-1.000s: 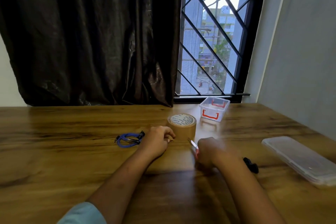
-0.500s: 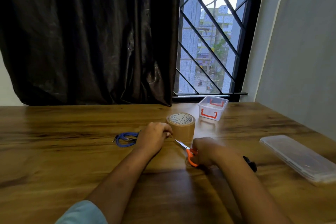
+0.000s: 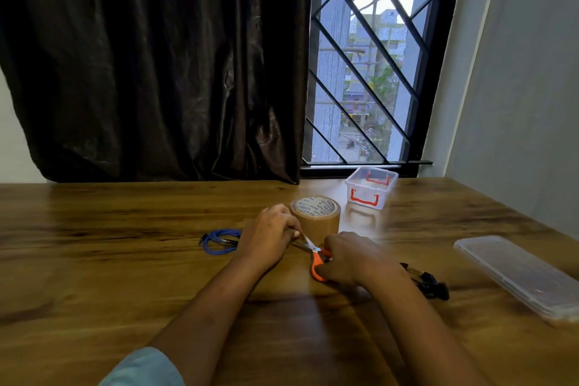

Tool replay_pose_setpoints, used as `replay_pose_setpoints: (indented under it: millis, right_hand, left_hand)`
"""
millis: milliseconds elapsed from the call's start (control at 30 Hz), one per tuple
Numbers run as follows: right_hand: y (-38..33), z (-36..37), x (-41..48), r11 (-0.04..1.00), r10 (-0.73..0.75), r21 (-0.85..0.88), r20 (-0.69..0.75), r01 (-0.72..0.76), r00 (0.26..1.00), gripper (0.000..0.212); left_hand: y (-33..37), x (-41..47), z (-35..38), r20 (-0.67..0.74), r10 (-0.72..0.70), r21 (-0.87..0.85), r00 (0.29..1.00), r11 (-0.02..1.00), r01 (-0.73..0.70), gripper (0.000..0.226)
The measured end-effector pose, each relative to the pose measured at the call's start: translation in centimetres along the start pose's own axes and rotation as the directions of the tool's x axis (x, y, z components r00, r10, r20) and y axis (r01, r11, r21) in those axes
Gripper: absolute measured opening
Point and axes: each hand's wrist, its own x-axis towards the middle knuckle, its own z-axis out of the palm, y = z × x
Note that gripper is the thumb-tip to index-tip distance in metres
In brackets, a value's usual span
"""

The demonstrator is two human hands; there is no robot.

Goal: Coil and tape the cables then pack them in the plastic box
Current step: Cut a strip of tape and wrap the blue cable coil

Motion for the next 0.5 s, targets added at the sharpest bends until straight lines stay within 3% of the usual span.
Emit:
replay_pose_setpoints:
  millis: [500]
  right_hand:
    - [-0.71, -0.02, 0.37, 1.000, -0.008, -0.027, -0.098, 0.005, 0.995, 0.025]
  left_hand:
    - [0.13, 0.06, 0.01, 0.042, 0.045, 0.001, 0.998, 0.999, -0.045, 0.008]
